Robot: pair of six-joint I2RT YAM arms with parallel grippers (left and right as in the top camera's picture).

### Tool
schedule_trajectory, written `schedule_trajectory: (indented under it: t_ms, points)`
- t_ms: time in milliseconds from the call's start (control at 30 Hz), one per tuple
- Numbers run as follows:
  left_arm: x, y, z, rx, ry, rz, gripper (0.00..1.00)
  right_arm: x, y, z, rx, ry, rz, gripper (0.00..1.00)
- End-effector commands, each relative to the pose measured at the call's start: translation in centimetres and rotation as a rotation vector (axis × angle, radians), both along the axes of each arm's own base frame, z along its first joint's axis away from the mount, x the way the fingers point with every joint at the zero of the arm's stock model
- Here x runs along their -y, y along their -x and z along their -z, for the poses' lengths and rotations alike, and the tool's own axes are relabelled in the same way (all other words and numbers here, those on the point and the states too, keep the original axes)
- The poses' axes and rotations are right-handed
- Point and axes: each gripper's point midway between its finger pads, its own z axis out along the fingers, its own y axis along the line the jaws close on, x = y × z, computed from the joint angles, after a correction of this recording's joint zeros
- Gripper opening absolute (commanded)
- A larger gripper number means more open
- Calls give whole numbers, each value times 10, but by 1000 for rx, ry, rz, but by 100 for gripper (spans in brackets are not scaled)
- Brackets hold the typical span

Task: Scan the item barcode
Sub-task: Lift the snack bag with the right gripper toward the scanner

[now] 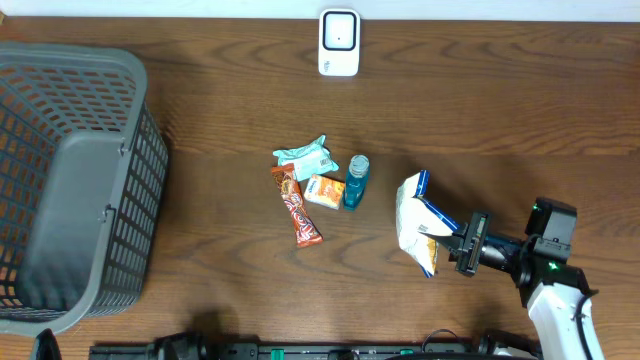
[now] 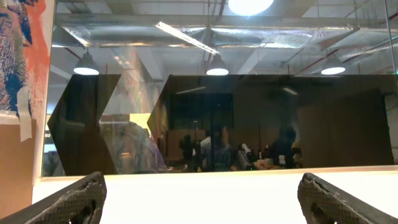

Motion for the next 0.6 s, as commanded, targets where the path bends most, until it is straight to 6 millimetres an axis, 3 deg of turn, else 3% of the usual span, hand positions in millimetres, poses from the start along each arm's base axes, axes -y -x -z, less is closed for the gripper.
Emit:
schedule_trajectory:
  t_ms: [0,100,233,300,433,500,567]
  points:
    - [3,3,0,8,-2,11,98,-3,4,-19,42,-95,-60,1]
    - [3,3,0,8,-2,11,98,-1,-4,-25,155,-60,-66,2]
    - [3,3,0,7,-2,12,98,6,-28,-48,527,73,-66,1]
    - [3,3,2,1,0,12,98,21,-64,-79,928,303,63,1]
    - [3,2,2,0,0,12,98,41,-91,-152,1530,630,334,1]
    - [3,2,2,-1,0,12,98,49,-99,-160,1543,678,425,1]
    - [2,1,3,-4,1,11,98,55,-112,-148,1435,701,475,2]
